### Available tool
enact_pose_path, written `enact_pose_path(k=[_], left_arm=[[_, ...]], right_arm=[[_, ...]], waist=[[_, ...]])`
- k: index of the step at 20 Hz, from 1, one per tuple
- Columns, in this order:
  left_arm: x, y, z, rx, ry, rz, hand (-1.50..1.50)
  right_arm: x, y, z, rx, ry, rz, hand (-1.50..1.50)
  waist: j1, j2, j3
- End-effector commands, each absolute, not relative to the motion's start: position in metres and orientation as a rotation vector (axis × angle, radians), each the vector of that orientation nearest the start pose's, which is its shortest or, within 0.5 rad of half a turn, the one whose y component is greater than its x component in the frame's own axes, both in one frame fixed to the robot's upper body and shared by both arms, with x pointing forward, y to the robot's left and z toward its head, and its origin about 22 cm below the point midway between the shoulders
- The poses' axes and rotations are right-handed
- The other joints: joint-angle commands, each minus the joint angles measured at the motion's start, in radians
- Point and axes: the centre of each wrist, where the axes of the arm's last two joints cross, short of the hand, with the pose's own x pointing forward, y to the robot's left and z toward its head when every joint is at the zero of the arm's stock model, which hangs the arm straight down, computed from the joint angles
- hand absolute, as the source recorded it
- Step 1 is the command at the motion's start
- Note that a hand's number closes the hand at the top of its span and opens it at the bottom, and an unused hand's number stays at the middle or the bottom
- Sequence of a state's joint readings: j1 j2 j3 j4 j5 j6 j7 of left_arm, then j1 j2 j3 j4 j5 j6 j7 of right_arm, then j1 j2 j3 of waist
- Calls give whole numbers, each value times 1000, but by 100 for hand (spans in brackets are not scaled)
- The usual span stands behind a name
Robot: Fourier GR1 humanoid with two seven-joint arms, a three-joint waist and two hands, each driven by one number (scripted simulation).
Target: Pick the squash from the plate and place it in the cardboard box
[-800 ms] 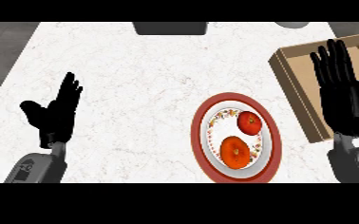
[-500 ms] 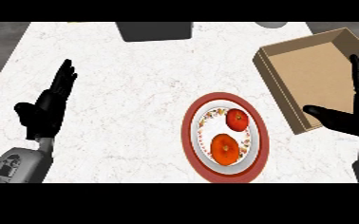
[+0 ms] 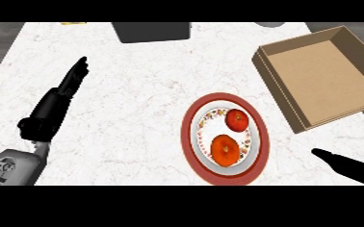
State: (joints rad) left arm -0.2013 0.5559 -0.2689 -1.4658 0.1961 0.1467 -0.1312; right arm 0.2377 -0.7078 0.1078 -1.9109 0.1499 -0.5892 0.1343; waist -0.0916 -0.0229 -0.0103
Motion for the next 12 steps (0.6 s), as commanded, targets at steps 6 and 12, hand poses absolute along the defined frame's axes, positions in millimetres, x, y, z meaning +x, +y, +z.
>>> enact_pose_path(k=[6, 12], left_arm=[[289, 282, 71, 150, -1745, -500, 0], [295, 263, 79, 82, -1762, -555, 0]], right_arm=[[133, -287, 110, -1045, -1357, 641, -150], [119, -255, 130, -999, -1066, 869, -150]], waist=[[70, 21, 1], [111, 35, -1]])
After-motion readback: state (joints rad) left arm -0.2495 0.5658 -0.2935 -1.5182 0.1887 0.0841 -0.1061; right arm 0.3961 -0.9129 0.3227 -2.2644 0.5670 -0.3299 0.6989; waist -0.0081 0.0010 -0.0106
